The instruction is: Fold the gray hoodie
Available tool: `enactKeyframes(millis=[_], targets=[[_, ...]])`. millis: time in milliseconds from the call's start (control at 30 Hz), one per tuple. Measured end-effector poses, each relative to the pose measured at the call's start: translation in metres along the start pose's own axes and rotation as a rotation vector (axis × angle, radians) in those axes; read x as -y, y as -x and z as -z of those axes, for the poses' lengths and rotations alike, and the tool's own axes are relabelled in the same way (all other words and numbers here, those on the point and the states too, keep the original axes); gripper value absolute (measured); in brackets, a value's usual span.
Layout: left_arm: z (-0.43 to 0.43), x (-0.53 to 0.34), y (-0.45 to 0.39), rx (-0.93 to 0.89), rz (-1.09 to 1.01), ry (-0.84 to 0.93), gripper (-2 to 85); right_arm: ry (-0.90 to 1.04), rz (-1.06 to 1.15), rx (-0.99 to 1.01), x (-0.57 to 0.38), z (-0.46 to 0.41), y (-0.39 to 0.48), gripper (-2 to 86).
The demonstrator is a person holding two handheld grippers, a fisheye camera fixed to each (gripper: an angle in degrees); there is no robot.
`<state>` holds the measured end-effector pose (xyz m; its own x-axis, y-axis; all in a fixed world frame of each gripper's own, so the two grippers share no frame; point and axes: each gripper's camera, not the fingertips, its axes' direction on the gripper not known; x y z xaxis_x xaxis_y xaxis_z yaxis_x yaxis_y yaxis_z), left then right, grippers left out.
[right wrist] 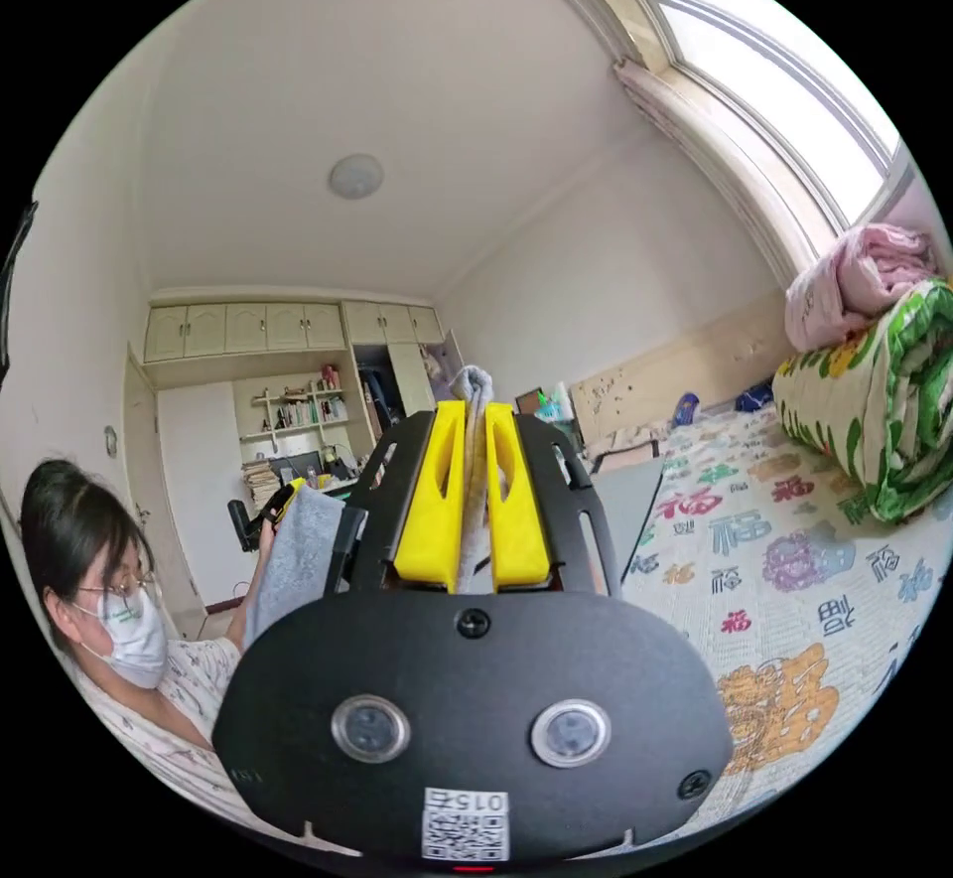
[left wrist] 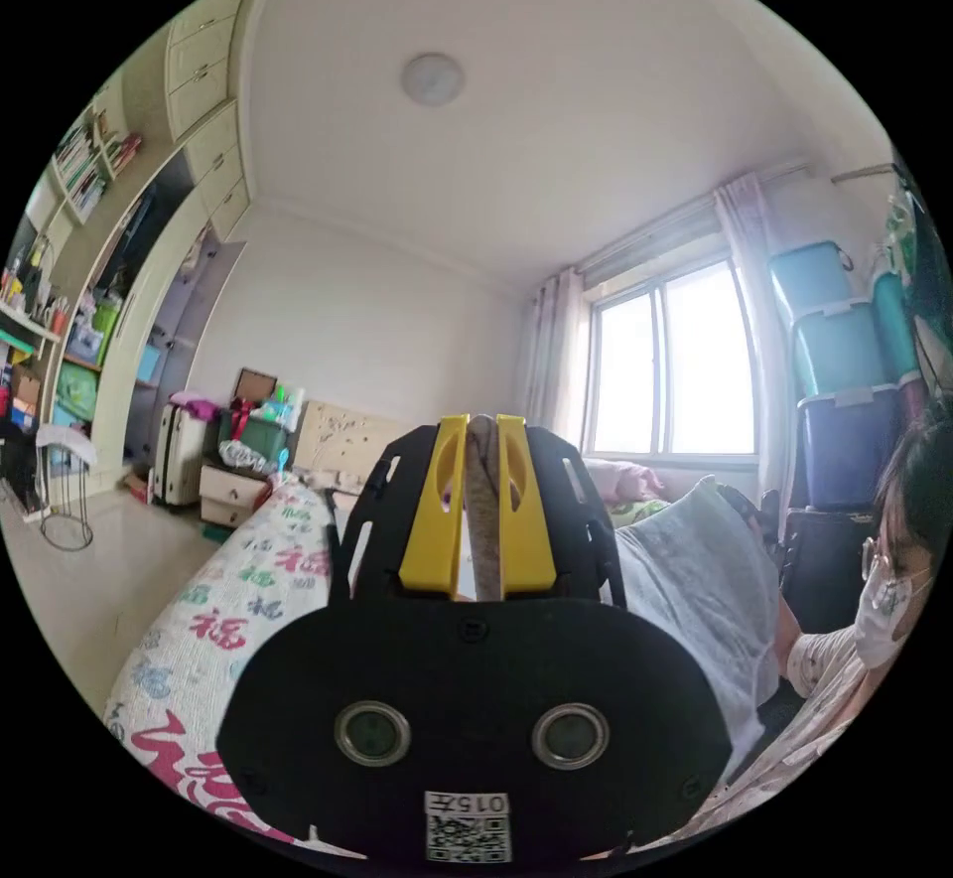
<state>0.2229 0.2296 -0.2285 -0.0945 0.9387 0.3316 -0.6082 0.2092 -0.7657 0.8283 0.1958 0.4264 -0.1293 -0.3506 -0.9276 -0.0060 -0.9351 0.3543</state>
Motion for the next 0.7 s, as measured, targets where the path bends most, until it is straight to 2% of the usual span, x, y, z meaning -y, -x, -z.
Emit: enactKeyframes(millis=[167,300,333,367,433,500,600,700], targets=[[-0.085,-0.095,0.002,0.104,0.155,0.205,2.3,0.265,-0.149,-0.158,-0.024,-0.150,-0.141,4.2],[-0.185,-0.175,-0.028,0.352,0.053,0.418,0.5,0.442,-0.235,-0.382,-0.054,-0.270,-0.259,3.9],[-0.202,-0.190,-0.037,0.502,0.060,0.409,0.1,0.481,-0.217,-0.458,-0.056,-0.298,-0.283,3.8],[-0.205,-0.194,-0.038,0.545,0.084,0.383,-0.1,0.497,-0.211,-0.491,-0.055,-0.310,-0.294,3.9],[-0.214,-0.205,-0.025,0.423,0.327,0.334,-0.3,0.562,-0.223,-0.530,-0.047,-0.350,-0.342,4.0],[-0.231,-0.213,-0.029,0.326,0.408,0.381,-0.3,0.588,-0.249,-0.520,-0.036,-0.368,-0.376,4.3],[-0.262,-0.217,-0.071,0.262,0.372,0.487,0.0,0.628,-0.301,-0.483,-0.016,-0.384,-0.429,5.2],[-0.285,-0.215,-0.124,0.134,0.336,0.593,2.3,0.618,-0.323,-0.431,0.007,-0.365,-0.464,5.9]])
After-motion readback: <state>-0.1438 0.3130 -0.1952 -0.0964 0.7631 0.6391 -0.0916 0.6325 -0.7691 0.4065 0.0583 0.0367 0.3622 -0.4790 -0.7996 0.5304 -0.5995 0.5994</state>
